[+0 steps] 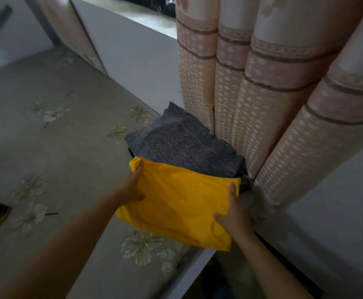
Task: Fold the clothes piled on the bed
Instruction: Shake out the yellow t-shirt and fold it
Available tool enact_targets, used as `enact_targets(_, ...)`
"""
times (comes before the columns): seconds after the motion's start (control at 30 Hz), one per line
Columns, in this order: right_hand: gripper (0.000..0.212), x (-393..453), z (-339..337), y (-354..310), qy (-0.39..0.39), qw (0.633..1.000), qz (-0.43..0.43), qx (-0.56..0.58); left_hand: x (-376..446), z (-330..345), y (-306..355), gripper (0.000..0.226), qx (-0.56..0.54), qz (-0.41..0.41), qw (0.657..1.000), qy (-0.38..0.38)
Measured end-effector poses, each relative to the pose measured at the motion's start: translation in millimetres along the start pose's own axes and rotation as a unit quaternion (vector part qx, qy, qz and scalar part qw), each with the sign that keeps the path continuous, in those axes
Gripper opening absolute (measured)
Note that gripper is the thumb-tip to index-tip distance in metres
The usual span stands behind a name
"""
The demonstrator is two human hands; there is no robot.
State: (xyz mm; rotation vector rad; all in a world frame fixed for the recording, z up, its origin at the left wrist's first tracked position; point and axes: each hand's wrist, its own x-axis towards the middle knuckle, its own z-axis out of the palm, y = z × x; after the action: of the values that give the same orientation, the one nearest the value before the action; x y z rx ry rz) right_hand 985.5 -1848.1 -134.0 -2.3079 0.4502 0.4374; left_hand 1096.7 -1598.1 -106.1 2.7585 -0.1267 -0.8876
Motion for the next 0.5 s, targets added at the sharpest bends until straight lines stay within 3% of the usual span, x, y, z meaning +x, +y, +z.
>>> enact_targets(0.33,0.096,142,-19,-69,0.029,0.980,-0.041,0.192,146,-147,32,0.098,0.059,-0.008,0.986,0.158)
enact_targets(0.43,0.098,168,-4,-77,0.066,0.974,-0.004,0.216,187,-159,42,0.091,0.118,-0.009,0.973,0.197)
enact_targets(0.5,0.095,173,12,-68,0.055,0.973,0.053,0.216,203,-135,48,0.085,0.164,-0.061,0.960,0.217)
